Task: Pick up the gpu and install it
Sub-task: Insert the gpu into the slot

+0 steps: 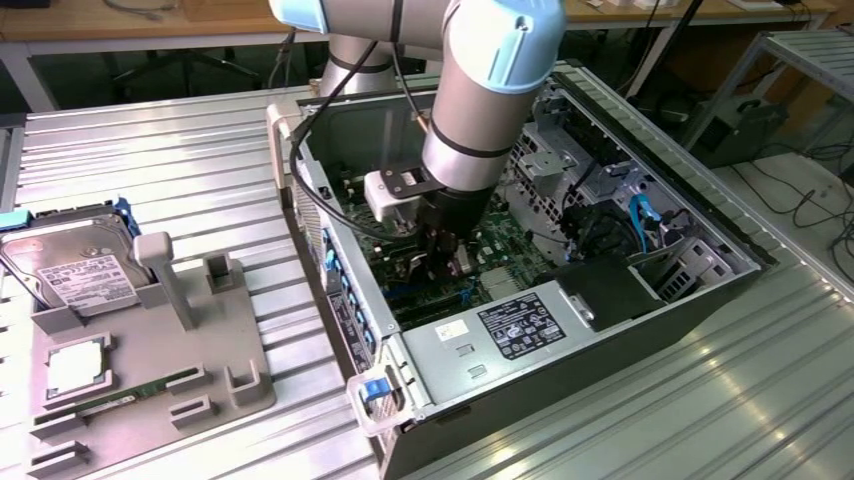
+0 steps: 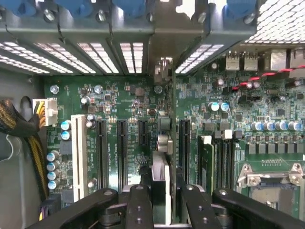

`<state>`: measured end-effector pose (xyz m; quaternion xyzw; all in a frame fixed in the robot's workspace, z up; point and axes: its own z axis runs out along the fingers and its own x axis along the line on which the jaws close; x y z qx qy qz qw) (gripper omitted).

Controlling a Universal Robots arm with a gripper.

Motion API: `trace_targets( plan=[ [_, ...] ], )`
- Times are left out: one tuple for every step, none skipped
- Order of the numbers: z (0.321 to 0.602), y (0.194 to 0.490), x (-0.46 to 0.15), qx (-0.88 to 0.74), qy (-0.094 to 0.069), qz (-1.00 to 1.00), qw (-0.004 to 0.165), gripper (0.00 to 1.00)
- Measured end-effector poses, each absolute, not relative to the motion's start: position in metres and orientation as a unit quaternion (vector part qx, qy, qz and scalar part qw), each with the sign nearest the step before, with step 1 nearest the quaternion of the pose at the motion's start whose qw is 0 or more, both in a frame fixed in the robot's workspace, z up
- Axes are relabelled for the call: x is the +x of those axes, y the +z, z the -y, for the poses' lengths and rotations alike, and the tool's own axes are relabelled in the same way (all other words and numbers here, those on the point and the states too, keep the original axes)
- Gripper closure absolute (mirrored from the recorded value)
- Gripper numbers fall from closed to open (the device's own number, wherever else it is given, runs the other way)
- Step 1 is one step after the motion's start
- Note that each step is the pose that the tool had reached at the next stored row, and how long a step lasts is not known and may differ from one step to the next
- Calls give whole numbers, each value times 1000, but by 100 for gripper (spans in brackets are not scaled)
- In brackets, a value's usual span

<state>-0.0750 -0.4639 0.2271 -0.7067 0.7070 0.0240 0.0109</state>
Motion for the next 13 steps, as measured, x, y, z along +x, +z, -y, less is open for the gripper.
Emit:
trace_targets(
  plan=[
    [464,225,-75,-707,24,-707,10,72],
    [464,223,-75,-707,24,-707,11,72],
    [464,222,-75,-707,24,-707,11,72],
    [464,222,-75,-707,24,-707,11,72],
    [464,222,-75,-707,24,-707,11,72],
    [464,222,-75,-707,24,-707,11,72],
    [464,222,-75,-707,24,-707,11,72],
    [464,222,-75,-707,24,-707,11,72],
    [464,222,-75,-707,24,-707,11,72],
    [463,221,-75,-707,25,-707,13,72],
    [463,221,-75,-707,24,-707,12,71],
    [464,221,-75,-707,24,-707,12,71],
    [464,223,-75,-707,24,-707,11,71]
  ],
)
